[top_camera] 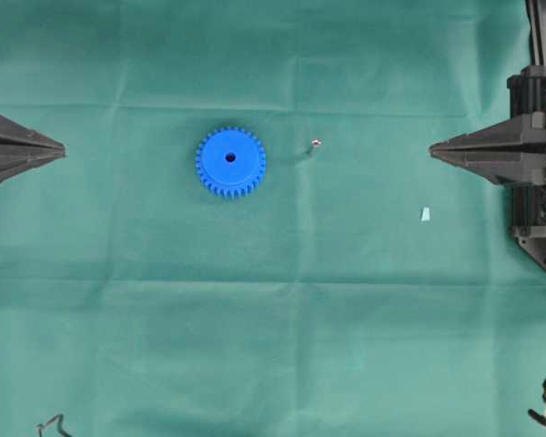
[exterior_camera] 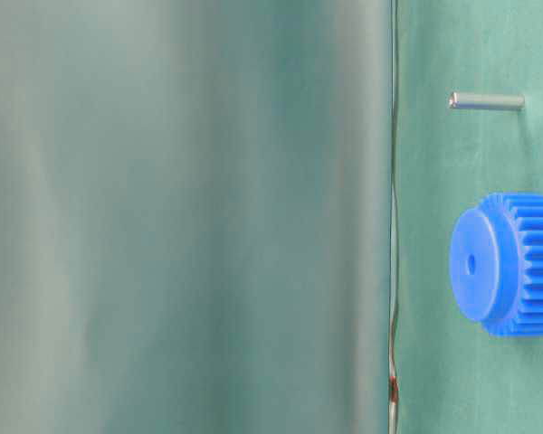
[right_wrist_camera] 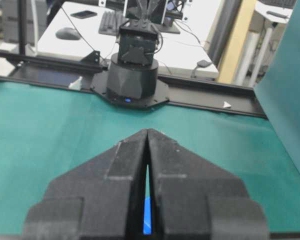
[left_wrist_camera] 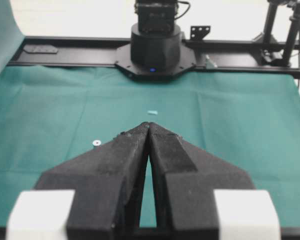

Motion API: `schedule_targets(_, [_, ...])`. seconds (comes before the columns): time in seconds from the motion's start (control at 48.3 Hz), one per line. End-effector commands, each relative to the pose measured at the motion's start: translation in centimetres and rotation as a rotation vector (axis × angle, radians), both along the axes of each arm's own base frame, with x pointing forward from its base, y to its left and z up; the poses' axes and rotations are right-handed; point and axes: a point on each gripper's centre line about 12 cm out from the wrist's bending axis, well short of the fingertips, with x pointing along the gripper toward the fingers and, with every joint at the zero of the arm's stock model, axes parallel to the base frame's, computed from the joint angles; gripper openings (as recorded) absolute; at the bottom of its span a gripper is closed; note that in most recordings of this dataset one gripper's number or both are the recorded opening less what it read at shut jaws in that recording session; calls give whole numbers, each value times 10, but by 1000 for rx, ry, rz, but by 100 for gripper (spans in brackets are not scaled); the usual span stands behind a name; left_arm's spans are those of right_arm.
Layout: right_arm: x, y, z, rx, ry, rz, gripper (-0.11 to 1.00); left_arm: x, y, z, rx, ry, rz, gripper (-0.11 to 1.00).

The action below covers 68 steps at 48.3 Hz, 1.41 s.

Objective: Insert the shaft into the center hole of the gear.

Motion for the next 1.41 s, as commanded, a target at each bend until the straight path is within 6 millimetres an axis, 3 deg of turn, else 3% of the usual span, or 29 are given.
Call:
schedule_targets(0.0, [1,0,6,-5,-15,0,2,4,-2,13,3,-23,-11,0])
schedule_targets(0.186, [13,-7,2,28,47,-33,2,5,-2,12,1,-20,-11,0])
schedule_targets(0.579, [52,-34,-47,109,263,-149,5,5,-2,11,3,-11,-11,0])
schedule_targets(0.662, [61,-37,-57,125,296,-164,19,5,-2,11,3,-6,-11,0])
schedule_targets(0.848, [79,-48,-86,144,364,-205,74,5,-2,10,4,-5,-11,0])
schedule_targets(0.91, [84,-52,-98,155,383,-223,84,5,-2,10,4,-5,-11,0])
schedule_targets(1.076, [97,-60,-127,178,426,-261,78,5,-2,11,4,-6,-11,0])
schedule_targets(1.386, [115,-67,-169,211,510,-306,78,5,-2,10,6,0,-10,0])
